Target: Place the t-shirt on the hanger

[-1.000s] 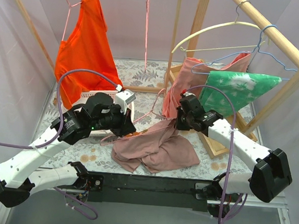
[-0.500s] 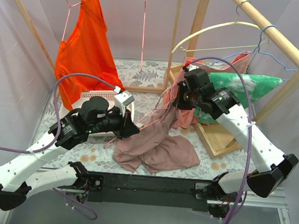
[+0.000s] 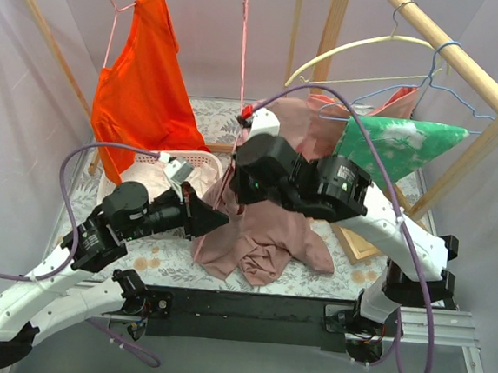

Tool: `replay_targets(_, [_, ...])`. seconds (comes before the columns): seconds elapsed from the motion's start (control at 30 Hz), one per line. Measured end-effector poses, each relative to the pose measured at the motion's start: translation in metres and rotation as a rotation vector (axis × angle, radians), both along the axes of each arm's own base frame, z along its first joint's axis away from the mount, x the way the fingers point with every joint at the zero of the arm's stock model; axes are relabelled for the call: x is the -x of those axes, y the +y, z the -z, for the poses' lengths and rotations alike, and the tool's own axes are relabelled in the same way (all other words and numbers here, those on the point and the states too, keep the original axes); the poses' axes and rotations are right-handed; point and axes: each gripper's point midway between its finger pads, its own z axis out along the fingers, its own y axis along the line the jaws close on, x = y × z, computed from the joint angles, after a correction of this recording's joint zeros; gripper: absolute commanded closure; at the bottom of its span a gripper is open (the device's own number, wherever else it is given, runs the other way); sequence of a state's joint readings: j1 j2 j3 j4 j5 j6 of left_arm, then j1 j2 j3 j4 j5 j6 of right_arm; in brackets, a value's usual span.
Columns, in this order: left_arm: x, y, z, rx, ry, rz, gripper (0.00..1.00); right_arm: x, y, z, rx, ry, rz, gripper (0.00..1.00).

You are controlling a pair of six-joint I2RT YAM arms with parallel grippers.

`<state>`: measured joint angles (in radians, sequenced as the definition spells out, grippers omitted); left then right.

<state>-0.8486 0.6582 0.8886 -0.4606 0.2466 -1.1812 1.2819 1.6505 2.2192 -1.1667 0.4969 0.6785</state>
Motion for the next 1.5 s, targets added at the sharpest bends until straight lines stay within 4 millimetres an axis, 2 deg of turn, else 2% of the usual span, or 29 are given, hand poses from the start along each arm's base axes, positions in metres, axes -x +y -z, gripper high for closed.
replay_targets(0.03, [0.001, 0.001, -0.008, 0.047, -0.012, -0.007, 1.0, 0.01, 0.0, 0.004, 0.007, 0.004, -0.013, 0.99])
replay_targets(0.1, [0.003, 0.0, -0.016, 0.096, -0.023, -0.001, 1.0, 0.028, -0.008, 0.026, 0.049, 0.029, -0.029, 0.99])
replay_targets(0.17, [0.006, -0.004, -0.009, 0.098, 0.003, 0.017, 1.0, 0.028, -0.019, 0.049, 0.067, 0.044, 0.0, 0.99])
replay_targets(0.3, [0.008, -0.016, 0.012, 0.073, 0.054, 0.072, 1.0, 0.019, -0.068, 0.109, 0.149, 0.106, 0.077, 0.99])
replay_targets(0.4, [0.016, -0.019, 0.022, 0.05, 0.082, 0.121, 1.0, 0.017, -0.097, 0.134, 0.175, 0.133, 0.114, 0.99])
replay_targets(0.5, [0.022, -0.021, 0.023, 0.047, 0.09, 0.161, 1.0, 0.026, -0.105, 0.135, 0.134, 0.136, 0.068, 0.99])
replay_targets(0.63, [0.027, -0.025, 0.024, 0.046, 0.104, 0.204, 1.0, 0.035, -0.092, 0.118, 0.043, 0.115, -0.039, 0.9])
replay_targets(0.73, [0.026, -0.03, 0.026, 0.047, 0.11, 0.221, 1.0, 0.034, -0.083, 0.112, 0.029, 0.082, -0.09, 0.82])
replay_targets(0.87, [0.02, -0.04, 0.039, 0.069, 0.134, 0.22, 1.0, 0.026, -0.076, 0.114, 0.041, 0.038, -0.135, 0.78])
replay_targets(0.93, [0.016, -0.048, 0.055, 0.075, 0.166, 0.21, 1.0, 0.017, -0.076, 0.123, 0.045, 0.033, -0.149, 0.76])
replay_targets(1.0, [0.01, -0.054, 0.075, 0.073, 0.208, 0.183, 1.0, 0.007, -0.079, 0.144, 0.067, 0.049, -0.147, 0.73])
replay_targets(1.13, [0.002, -0.062, 0.11, 0.092, 0.274, 0.127, 1.0, -0.003, -0.089, 0.185, 0.139, 0.105, -0.15, 0.6])
replay_targets(1.2, [-0.001, -0.064, 0.124, 0.102, 0.306, 0.107, 1.0, -0.004, -0.089, 0.192, 0.157, 0.113, -0.167, 0.52])
replay_targets(1.33, [-0.006, -0.07, 0.138, 0.114, 0.348, 0.087, 1.0, -0.013, -0.087, 0.182, 0.129, 0.069, -0.185, 0.38])
replay_targets(1.5, [-0.008, -0.075, 0.136, 0.136, 0.355, 0.087, 1.0, -0.031, -0.095, 0.166, 0.089, 0.008, -0.172, 0.37])
